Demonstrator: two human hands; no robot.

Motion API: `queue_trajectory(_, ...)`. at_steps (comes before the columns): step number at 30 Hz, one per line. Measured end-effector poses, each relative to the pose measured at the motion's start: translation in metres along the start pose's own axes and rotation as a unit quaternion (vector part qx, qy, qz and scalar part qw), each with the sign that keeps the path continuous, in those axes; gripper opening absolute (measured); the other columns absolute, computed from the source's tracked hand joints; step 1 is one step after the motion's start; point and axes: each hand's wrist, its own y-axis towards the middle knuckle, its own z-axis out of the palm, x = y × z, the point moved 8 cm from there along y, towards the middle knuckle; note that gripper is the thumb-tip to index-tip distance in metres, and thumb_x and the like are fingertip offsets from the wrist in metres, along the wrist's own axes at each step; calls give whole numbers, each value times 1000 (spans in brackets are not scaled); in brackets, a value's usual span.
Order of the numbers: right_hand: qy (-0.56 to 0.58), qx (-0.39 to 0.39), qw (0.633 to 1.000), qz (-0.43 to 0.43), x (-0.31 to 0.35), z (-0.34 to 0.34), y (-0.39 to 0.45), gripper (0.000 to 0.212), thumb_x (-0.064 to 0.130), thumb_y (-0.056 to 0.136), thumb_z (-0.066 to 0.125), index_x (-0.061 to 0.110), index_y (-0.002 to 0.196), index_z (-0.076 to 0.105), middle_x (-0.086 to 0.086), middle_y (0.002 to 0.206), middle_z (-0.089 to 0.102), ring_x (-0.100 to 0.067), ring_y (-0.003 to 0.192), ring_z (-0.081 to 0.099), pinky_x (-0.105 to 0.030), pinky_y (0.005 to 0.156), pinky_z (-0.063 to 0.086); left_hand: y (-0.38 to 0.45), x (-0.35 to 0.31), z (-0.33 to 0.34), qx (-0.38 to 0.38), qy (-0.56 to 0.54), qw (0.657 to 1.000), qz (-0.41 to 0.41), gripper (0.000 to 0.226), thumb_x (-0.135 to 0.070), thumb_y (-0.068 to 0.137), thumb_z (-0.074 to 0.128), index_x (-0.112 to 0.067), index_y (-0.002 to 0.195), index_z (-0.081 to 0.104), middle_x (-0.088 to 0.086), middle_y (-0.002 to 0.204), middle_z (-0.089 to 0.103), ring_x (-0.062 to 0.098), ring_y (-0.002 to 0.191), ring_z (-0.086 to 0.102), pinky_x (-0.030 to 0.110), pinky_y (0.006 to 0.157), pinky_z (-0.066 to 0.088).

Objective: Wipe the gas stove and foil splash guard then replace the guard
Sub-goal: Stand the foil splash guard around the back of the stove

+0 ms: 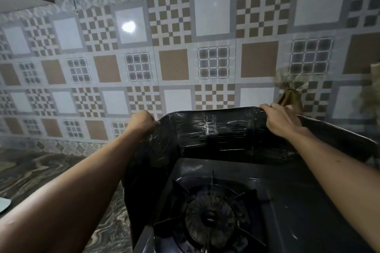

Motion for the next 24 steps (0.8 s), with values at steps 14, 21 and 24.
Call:
queue_trajectory(14,-28,-69,997,37,3,13,8,45,14,83,56,10,127,48,-14,123,53,-31,116,48,-48,103,25,-9,-3,8,84,18,995,-56,51,-47,88,63,-2,65,55,8,57,54,18,51,52,25,40,41)
queue_trajectory(21,146,-62,982,-99,100,-3,-2,51,18,87,55,12,136,42,-10,138,44,-26,126,44,-47,109,26,-37,15,4,151,39,985,-78,53,-42,81,73,6,102,63,18,100,66,35,97,65,38,81,54)
queue_trajectory(24,271,15,940,-207,174,-4,-15,49,26,96,49,12,142,39,-7,146,41,-23,133,41,-41,112,30,-53,27,1,194,16,975,-104,45,-32,82,75,3,108,63,21,108,68,37,99,67,51,83,56)
